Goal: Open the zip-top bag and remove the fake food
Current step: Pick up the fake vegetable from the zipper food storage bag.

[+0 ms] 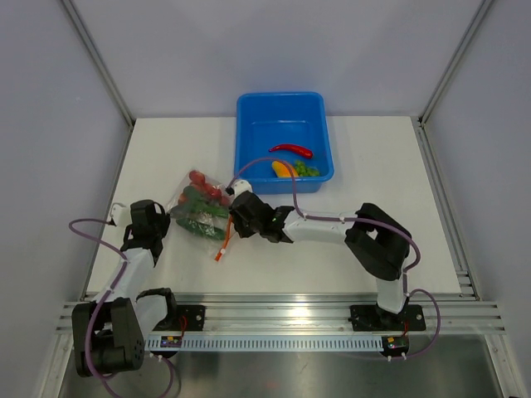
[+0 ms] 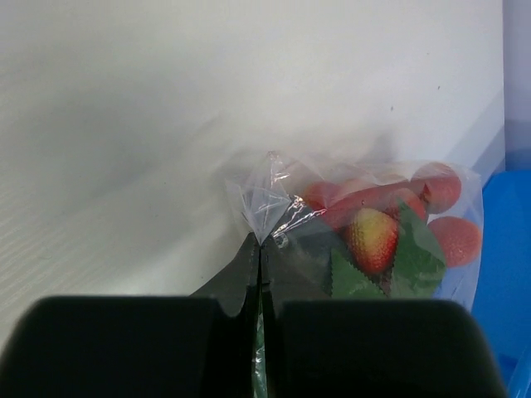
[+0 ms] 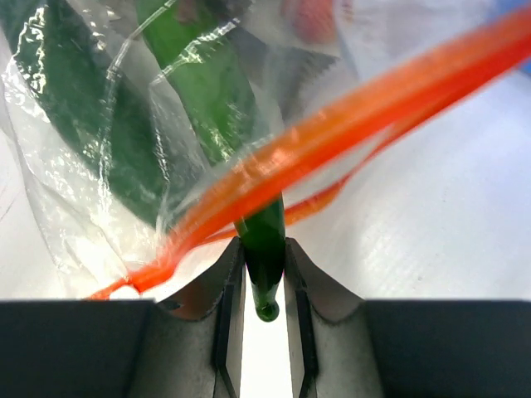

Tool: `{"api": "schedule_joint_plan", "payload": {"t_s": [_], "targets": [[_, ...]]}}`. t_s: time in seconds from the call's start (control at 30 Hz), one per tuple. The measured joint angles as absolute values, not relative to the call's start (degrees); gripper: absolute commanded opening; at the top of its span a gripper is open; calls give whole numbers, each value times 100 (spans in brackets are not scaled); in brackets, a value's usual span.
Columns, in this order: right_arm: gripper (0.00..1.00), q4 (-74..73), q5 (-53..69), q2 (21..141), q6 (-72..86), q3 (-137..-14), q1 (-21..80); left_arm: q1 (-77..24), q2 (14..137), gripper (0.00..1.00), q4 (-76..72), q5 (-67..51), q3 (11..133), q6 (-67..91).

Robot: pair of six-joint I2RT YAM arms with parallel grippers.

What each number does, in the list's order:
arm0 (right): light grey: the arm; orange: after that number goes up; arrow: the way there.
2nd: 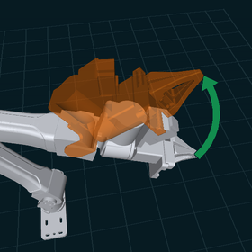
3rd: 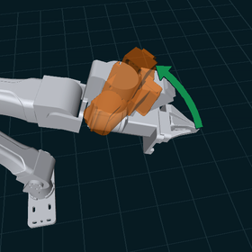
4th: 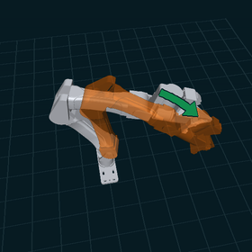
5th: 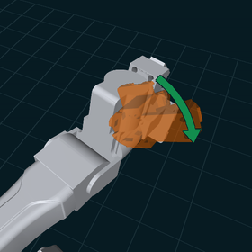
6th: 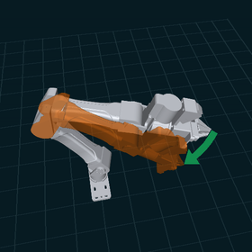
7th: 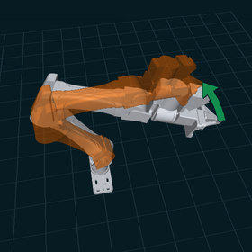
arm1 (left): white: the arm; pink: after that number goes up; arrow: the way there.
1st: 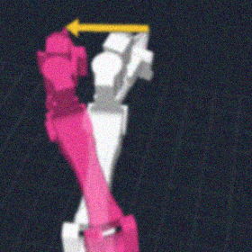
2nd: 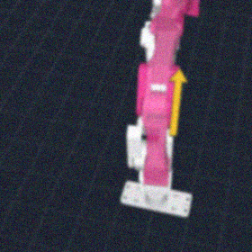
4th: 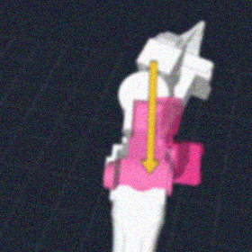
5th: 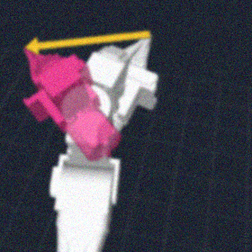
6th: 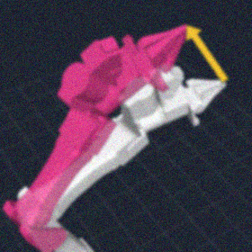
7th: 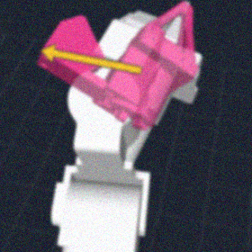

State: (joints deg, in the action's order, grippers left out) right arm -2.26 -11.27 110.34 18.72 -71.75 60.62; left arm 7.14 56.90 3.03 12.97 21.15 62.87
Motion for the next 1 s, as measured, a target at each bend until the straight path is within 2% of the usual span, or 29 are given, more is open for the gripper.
{"api": "schedule_joint_plan", "payload": {"t_s": [0.53,1.0], "targets": [[14,-823,-631,10027,1992,-6928,5492,714,5876,0,294,1490,2117,6458],[12,-985,-244,8895,1975,-6479,4591,714,6010,0,447,1590,2187,6504]]}}
